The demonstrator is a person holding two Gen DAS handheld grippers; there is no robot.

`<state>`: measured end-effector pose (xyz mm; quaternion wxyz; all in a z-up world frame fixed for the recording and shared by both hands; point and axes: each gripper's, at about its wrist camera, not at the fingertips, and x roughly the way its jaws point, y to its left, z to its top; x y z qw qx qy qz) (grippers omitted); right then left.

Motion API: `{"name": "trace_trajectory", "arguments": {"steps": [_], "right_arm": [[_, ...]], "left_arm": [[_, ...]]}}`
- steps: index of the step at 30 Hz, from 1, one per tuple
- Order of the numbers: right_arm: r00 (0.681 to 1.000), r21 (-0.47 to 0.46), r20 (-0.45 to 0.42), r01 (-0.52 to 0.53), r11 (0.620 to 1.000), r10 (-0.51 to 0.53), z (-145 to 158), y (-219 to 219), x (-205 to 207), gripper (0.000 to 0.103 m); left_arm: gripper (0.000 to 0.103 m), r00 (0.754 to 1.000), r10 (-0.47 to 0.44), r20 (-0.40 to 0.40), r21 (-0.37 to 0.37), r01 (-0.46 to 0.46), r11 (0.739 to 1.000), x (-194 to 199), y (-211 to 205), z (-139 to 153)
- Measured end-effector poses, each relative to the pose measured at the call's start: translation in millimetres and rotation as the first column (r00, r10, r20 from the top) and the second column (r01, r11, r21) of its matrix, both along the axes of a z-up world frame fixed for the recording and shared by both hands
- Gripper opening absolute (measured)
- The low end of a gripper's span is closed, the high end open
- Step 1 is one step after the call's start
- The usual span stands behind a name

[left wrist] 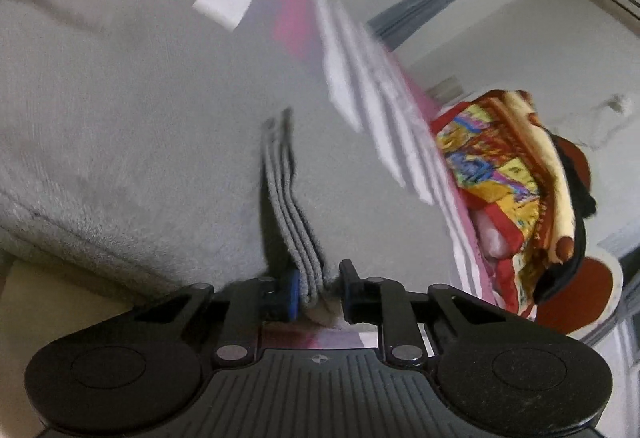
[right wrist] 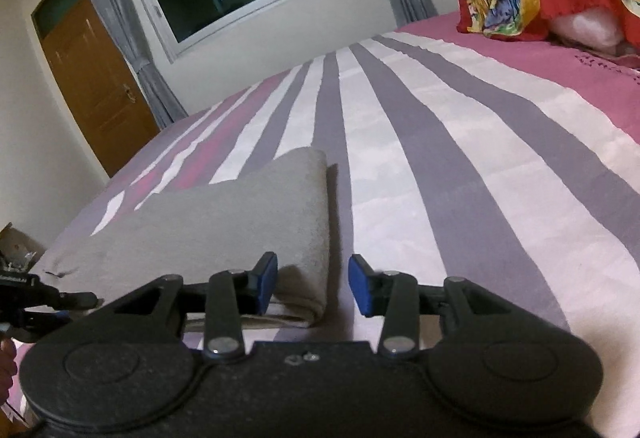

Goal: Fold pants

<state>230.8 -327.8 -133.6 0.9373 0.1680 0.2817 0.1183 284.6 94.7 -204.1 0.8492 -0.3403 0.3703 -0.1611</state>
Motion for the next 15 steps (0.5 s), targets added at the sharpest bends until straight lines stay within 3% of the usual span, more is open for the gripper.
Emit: {"name": "trace_trajectory", "arguments": {"steps": [3,6,8,10,15], "right_arm": [[0.999,-0.038,0.032,0.001,0.999,0.0,3,2,-6,0.038],[0.995,-0.117,-0.095,-0.028,0.993,0.017,-13,14,9,0.038],[0.996,-0.115,-0.092,-0.027,0.993,0.017,-13,13,9,0.037],[0.995,-0.097,-0.095,-0.024,0.995,0.014,-13,11,8,0.037],[0.995,-0.122,-0.091,-0.038,0.992,0.027,-10,11,25,0.038]], "left_arm": [[0.02,1.0,-0.014,0.017,0.072,0.012,0.997,-2,-5,-3],[0.02,1.0,0.003,0.027,0.065,-0.005,0.998,-2,-8,-6],[0.022,0.999,0.004,0.033,0.07,-0.006,0.998,-2,-6,-2],[0.03,0.999,0.009,0.045,0.107,-0.013,0.994,2,-8,5],[0.031,0.999,-0.017,0.038,0.194,0.009,0.981,30,-7,18]]}}
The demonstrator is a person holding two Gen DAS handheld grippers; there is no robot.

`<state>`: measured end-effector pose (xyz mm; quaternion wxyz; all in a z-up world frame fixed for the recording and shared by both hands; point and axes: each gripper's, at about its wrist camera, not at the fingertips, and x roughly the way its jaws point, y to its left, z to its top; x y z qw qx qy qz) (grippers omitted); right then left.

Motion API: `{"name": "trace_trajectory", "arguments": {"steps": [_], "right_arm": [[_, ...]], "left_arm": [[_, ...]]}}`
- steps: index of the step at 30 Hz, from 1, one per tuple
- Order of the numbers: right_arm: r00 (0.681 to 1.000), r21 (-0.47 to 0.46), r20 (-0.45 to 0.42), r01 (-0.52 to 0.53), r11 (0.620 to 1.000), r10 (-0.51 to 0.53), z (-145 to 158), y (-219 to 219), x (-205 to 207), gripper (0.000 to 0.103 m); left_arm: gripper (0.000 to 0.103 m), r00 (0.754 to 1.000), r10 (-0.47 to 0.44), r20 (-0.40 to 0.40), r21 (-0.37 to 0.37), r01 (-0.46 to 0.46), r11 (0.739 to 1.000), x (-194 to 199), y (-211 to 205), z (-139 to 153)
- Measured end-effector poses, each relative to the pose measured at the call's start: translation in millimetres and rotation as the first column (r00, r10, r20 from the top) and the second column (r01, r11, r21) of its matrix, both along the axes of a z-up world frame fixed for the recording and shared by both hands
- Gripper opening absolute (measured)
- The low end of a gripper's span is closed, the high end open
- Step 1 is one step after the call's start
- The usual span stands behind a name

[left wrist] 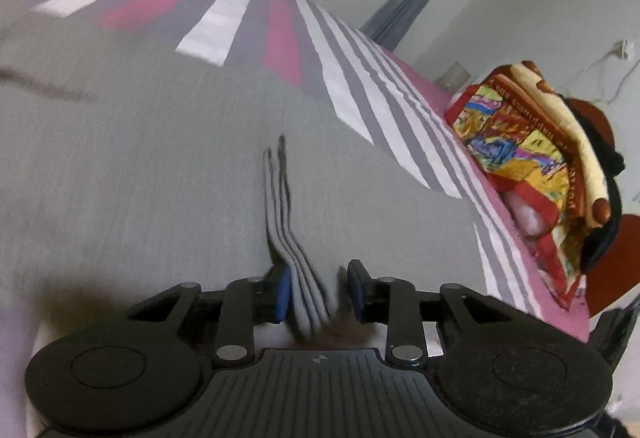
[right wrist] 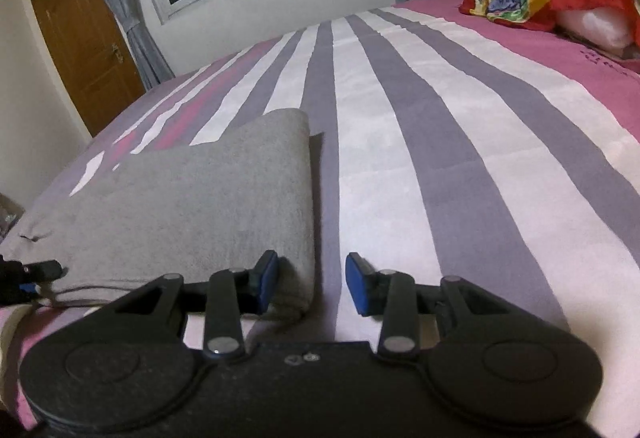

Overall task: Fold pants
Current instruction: 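Press the folded edge flat with the left gripper and release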

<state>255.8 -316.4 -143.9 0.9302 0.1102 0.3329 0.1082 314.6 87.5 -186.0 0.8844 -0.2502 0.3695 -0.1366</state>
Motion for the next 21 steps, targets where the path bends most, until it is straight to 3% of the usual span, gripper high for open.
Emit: {"name": "trace_trajectory", "arguments": {"steps": [2,6,13,21], "right_arm": [[1.0,-0.018,-0.001,-0.006,1.0,0.006,3,3,18,0.038],[0.999,-0.05,-0.03,-0.015,0.999,0.013,9,10,63,0.039],[0.997,-0.051,-0.071,0.012,0.999,-0.016,13,16,134,0.048],[0.998,-0.054,-0.067,0.005,0.999,-0.008,7,15,128,0.05]], "left_arm": [[0.032,1.0,-0.009,-0.025,0.043,0.01,0.999,22,-3,3],[0.032,0.999,-0.01,-0.05,0.06,0.013,0.998,58,-4,6],[0.032,0.998,0.009,-0.065,0.056,-0.006,0.998,96,-4,-3],[0.032,0.999,0.009,-0.048,0.097,-0.005,0.995,90,-11,-4]]}}
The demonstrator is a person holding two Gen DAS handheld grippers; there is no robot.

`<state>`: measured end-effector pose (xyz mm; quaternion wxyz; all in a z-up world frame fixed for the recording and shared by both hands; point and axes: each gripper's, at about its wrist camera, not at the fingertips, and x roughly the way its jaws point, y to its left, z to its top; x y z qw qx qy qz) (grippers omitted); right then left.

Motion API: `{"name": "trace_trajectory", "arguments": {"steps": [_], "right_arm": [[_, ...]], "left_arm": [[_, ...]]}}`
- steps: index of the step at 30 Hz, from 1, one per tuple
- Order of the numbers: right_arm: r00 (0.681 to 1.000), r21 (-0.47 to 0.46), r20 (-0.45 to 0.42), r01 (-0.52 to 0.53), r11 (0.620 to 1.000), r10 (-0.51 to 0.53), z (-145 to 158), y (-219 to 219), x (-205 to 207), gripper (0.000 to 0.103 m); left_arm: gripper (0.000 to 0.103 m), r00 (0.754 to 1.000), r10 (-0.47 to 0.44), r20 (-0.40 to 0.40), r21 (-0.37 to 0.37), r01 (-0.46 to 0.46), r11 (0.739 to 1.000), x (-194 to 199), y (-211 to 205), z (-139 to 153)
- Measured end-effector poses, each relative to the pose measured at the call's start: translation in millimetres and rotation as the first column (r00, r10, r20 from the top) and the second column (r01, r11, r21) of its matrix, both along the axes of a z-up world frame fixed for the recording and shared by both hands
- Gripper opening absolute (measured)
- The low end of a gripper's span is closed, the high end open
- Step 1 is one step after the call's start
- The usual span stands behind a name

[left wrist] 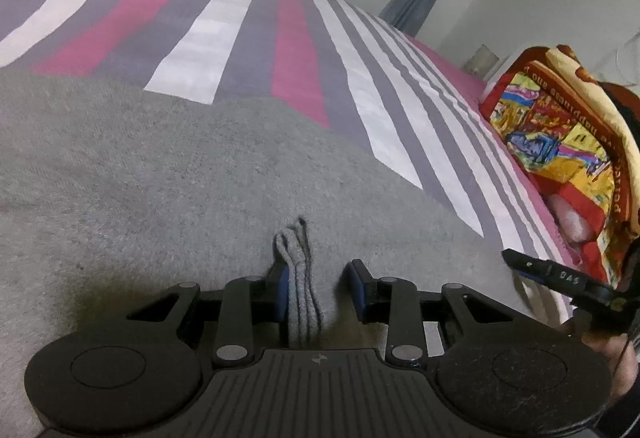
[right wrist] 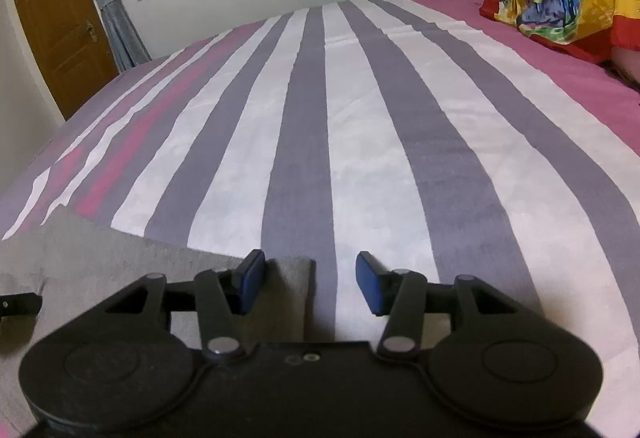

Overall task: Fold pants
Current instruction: 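Press the folded edge flat with the left gripper and release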

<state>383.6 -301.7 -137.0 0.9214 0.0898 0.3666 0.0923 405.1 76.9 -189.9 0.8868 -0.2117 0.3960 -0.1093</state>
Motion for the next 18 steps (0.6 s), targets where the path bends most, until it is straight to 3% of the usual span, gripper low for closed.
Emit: {"name": "trace_trajectory", "arguments": {"steps": [12,18], "right_arm": [[0.997,-0.033,-0.064,-0.038,0.999,0.036,6,-2,-25,0.051],[0.995,-0.068,-0.076,-0.076,0.995,0.071,5,4,-61,0.052]], "left_arm": [[0.034,1.0,-0.013,-0.017,0.072,0.015,0.997,-16,-8,8],[0.04,0.998,-0.054,0.018,0.175,0.05,0.983,-51,-21,11]]}}
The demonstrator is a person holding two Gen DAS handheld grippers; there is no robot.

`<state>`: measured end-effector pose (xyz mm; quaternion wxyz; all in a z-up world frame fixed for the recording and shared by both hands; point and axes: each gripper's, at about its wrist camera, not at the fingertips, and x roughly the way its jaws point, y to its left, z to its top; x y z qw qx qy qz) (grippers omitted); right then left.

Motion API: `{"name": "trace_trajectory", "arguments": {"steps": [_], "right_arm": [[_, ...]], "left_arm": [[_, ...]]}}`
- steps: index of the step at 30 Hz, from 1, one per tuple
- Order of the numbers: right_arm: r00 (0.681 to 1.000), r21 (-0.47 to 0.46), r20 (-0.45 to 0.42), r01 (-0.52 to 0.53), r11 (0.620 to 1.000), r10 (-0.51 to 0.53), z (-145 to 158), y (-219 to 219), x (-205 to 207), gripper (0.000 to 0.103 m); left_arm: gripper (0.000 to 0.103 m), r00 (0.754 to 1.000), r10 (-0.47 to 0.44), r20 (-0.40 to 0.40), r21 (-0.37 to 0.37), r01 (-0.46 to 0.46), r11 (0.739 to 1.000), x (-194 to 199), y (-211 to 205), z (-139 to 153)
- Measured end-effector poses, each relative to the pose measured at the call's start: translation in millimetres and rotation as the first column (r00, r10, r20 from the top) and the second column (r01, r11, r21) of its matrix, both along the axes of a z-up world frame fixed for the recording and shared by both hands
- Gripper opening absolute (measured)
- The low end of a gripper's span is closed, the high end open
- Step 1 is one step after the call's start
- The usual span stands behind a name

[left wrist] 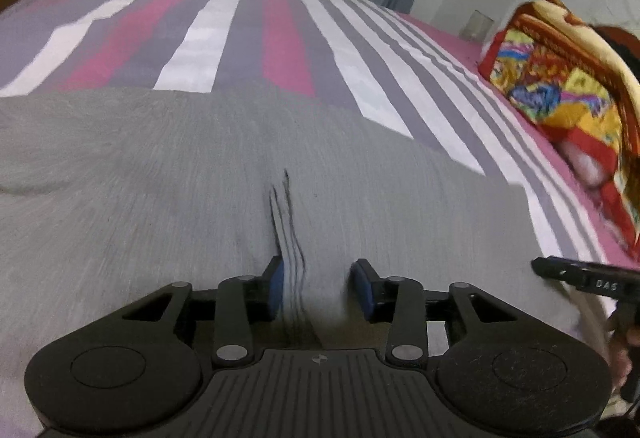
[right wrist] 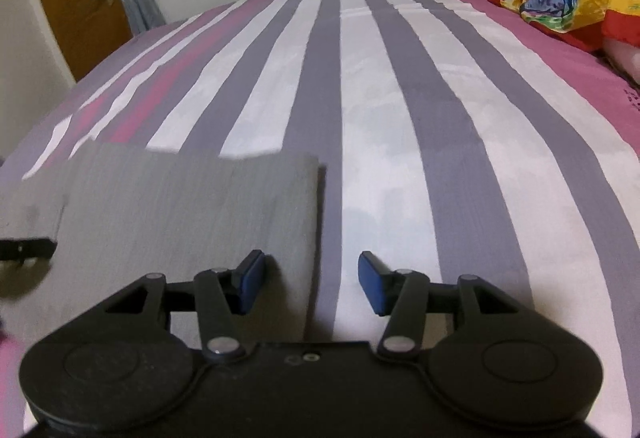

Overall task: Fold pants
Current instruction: 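Press the folded edge flat with the left gripper and release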

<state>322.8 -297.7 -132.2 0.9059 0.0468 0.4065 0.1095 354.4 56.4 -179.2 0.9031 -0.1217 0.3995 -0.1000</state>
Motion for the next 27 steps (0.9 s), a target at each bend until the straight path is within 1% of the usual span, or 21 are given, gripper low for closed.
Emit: {"name": "trace_trajectory", "arguments": {"steps": [2,5,10,13,14,15,17,18,19,20,21,22,23,24,25,26,27], "right_arm": [[1.0,-0.019,0.011,-0.011,1.0,0.011,0,1,-16,0.052],[0.999,-0.068,0.041,-0.014,0.998,0.017,0,0,-38,0.053],[0.999,-0.06,0.05,-0.011,0.998,0.014,3,-6,-63,0.053],[0.999,-0.057,0.054,-0.003,0.998,0.006,5,-8,-68,0.053],[0.998,-0.051,0.068,0.006,0.999,-0.002,8,-9,-71,0.053],[0.995,-0.035,0.101,0.012,0.999,-0.009,13,-10,-77,0.052],[0.987,-0.005,0.161,0.006,1.0,-0.005,18,-13,-90,0.052],[0.987,-0.006,0.161,-0.002,1.0,0.003,15,-13,-92,0.051],[0.994,-0.044,0.11,-0.008,0.999,0.013,5,-11,-87,0.05],[0.998,-0.06,0.058,-0.013,0.998,0.016,-5,-10,-81,0.053],[0.999,-0.066,0.048,-0.01,0.998,0.013,-6,-10,-81,0.053],[0.998,-0.071,0.057,-0.003,0.997,0.007,-1,-9,-83,0.052],[0.997,-0.062,0.078,0.004,0.998,0.001,4,-8,-86,0.051],[0.994,-0.043,0.113,0.008,0.999,-0.003,11,-8,-90,0.051],[0.989,-0.025,0.15,0.01,1.0,-0.006,16,-9,-93,0.051],[0.983,-0.012,0.184,0.007,1.0,-0.005,19,-9,-96,0.051],[0.98,-0.007,0.197,-0.004,1.0,0.005,20,-9,-96,0.05]], "left_arm": [[0.042,1.0,-0.005,0.023,0.015,0.004,1.0,-16,-2,1],[0.043,0.999,0.003,0.036,0.006,-0.003,1.0,-36,0,2],[0.043,0.999,0.028,0.038,-0.013,-0.028,1.0,-60,6,3],[0.043,0.997,0.06,0.04,-0.033,-0.058,0.998,-70,10,7],[0.043,0.996,0.069,0.049,-0.038,-0.067,0.997,-73,11,10],[0.043,0.996,0.072,0.052,-0.04,-0.07,0.997,-75,12,10],[0.043,0.997,0.075,0.034,-0.049,-0.073,0.996,-78,15,3],[0.043,0.997,0.077,0.027,-0.06,-0.076,0.995,-77,17,0],[0.043,0.996,0.09,0.018,-0.078,-0.088,0.993,-76,19,1],[0.043,0.994,0.108,0.018,-0.092,-0.106,0.99,-77,20,5],[0.043,0.993,0.113,0.04,-0.101,-0.109,0.989,-81,20,10],[0.043,0.992,0.106,0.062,-0.1,-0.099,0.99,-84,19,12],[0.043,0.992,0.099,0.074,-0.078,-0.093,0.993,-88,18,13],[0.043,0.994,0.093,0.055,-0.038,-0.091,0.995,-87,16,11],[0.044,0.996,0.084,0.039,-0.026,-0.083,0.996,-87,17,5],[0.044,0.995,0.089,0.034,-0.047,-0.087,0.995,-87,21,1],[0.044,0.995,0.1,0.026,-0.074,-0.098,0.992,-86,24,0]]}}
